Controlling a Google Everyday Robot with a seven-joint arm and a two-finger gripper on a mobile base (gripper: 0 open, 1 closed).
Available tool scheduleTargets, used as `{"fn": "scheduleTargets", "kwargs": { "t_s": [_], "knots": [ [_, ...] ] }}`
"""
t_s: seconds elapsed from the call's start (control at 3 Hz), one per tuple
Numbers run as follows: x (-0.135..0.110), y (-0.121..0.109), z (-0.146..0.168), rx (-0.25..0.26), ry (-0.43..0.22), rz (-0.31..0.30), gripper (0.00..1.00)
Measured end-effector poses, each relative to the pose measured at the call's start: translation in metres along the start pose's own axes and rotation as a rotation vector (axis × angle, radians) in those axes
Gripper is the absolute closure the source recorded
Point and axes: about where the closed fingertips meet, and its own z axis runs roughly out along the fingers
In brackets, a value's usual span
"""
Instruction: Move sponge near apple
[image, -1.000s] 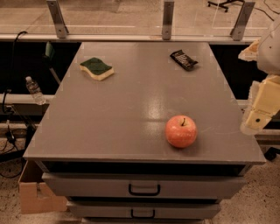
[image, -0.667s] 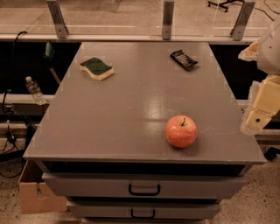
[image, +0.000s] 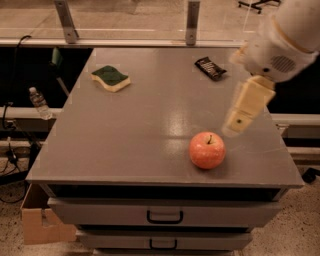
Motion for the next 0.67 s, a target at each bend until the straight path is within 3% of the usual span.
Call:
{"fn": "scheduleTargets", "kwargs": {
  "t_s": [0.33, 0.67],
  "knots": [
    [-0.071, -0.005, 0.025, -0.014, -0.11, 0.007, 0.0],
    [-0.139, -0.002, 0.037, -0.039, -0.188, 0.068, 0.0]
  ]
}}
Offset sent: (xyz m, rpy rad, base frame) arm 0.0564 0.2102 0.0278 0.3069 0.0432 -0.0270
